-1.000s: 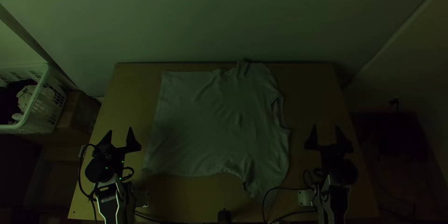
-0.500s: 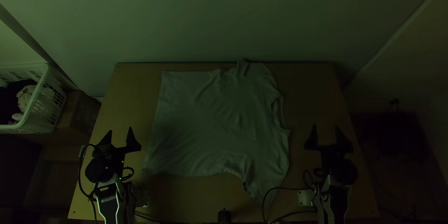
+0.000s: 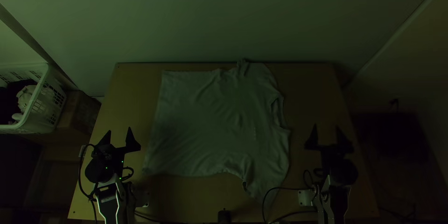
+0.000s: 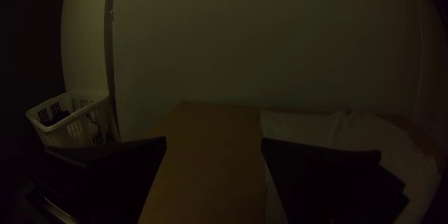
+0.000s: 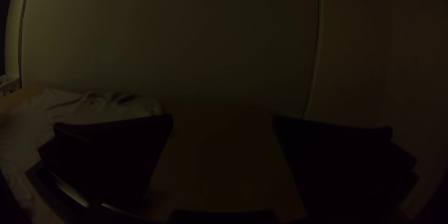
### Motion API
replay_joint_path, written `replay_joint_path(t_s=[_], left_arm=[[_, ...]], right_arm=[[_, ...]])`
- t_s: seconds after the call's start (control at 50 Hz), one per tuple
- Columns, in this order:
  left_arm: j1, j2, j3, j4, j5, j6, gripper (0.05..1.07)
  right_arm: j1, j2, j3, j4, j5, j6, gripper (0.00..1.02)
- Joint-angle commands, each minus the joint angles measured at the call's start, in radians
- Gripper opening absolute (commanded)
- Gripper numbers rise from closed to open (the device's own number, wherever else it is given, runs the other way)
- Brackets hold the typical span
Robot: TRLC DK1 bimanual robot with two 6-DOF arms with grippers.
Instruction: Fold the t-shirt
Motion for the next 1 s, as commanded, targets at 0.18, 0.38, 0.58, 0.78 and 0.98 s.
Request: replay_joint_path(t_s=[0.18,0.38,0.58,0.78,0.98], left_arm=[[0.015,-0.004,-0.007,0.059,-0.058,0.03,1.03],[0.003,0.073,0.09,0.082,-0.054,0.049,1.03],[0.005,0.33,0.309,0.101,-0.057,-0.01,1.03],[-0.018,0.556,0.521,0.111,-0.057,-0.034,1.03],[-0.041,0.74,0.714,0.114,-0.058,-0.043,1.03]], right_arm=[[0.019,-0.004,0.033,-0.024,0.014,-0.005,0.98],[0.025,0.098,0.139,-0.003,0.014,0.006,0.98],[0.034,0.34,0.337,0.026,0.012,0.015,0.98],[0.043,0.576,0.521,0.066,0.014,0.015,0.98],[0.051,0.829,0.733,0.066,0.014,0.044,0.98]])
